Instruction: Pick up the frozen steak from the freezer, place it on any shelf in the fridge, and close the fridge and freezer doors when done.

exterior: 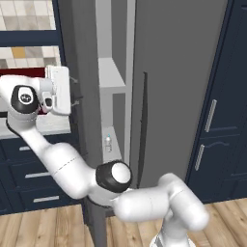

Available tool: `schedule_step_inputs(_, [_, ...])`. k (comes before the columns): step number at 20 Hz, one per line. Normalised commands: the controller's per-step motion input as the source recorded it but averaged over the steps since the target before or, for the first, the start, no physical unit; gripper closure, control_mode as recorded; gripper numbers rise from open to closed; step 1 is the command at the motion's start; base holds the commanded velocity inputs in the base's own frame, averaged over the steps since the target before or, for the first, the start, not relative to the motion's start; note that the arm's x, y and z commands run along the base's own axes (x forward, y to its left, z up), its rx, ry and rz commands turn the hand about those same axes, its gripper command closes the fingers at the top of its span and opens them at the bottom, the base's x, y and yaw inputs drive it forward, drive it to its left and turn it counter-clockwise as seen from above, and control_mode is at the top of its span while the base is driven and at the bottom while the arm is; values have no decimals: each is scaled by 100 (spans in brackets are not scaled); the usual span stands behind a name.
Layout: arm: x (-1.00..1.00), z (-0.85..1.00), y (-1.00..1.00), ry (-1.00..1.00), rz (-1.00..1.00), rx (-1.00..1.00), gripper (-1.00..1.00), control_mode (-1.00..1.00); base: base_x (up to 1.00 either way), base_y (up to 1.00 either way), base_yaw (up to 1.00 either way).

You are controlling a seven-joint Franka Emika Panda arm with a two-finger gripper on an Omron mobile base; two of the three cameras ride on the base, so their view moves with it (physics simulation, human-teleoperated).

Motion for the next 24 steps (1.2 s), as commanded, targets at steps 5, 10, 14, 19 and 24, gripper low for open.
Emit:
schedule_step_inputs(5, [7, 0, -100, 0, 0, 0, -100, -100, 0, 0, 0])
schedule_step_inputs(10, [14, 0, -98, 0, 0, 0, -100, -100, 0, 0, 0])
schedule_step_inputs(14, [14, 0, -95, 0, 0, 0, -100, -100, 0, 0, 0])
schedule_step_inputs(19, [24, 0, -98, 0, 3, 2, -100, -100, 0, 0, 0])
schedule_step_inputs(24, [24, 2, -94, 0, 7, 5, -100, -100, 0, 0, 0])
